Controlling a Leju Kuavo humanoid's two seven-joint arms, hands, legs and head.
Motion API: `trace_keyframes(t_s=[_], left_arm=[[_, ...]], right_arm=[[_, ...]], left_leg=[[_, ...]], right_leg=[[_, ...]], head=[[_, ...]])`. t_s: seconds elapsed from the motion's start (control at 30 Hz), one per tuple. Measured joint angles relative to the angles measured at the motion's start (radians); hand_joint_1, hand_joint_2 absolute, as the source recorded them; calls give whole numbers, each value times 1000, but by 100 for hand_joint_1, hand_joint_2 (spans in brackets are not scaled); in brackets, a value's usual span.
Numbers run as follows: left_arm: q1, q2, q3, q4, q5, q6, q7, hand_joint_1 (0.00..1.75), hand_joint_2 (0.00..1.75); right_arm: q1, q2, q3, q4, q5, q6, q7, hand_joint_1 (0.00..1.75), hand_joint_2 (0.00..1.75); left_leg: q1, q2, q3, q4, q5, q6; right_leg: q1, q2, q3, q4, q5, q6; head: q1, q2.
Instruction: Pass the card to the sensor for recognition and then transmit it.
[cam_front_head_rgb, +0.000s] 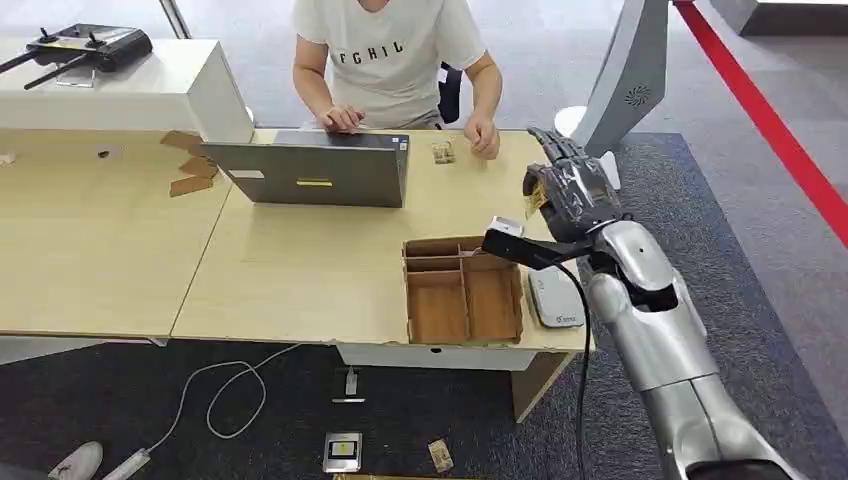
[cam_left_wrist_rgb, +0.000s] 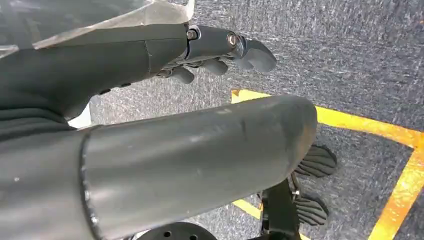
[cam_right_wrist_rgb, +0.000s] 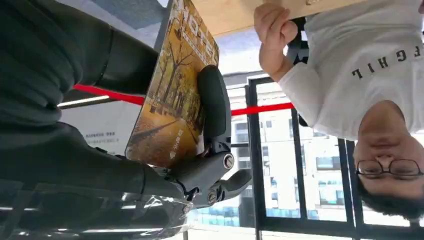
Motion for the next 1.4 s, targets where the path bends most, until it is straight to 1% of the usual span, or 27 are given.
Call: trace_keyframes(t_s=[0.17,0.6,0.8,1.4], left_arm=[[0,3,0,0,3,-2,0,0,0],[0,3,0,0,19,5,5,0,0],[0,3,0,0,34,13,5,0,0],[-1,3,0,0,52,21,8,0,0]], right_arm=[[30,-29,-13,-4,21,7,-13,175,175],[52,-66,-32,-2,30,24,-20,175,175],[78,-69,-44,-2,-29,37,-25,175,175],[176,-92,-48,-25,-89,34,-6,175,175]], left_leg=[[0,0,0,0,0,0],[0,0,0,0,0,0],[0,0,0,0,0,0],[0,0,0,0,0,0]], right_leg=[[0,0,0,0,0,0],[0,0,0,0,0,0],[0,0,0,0,0,0],[0,0,0,0,0,0]], head=[[0,0],[0,0],[0,0],[0,0]])
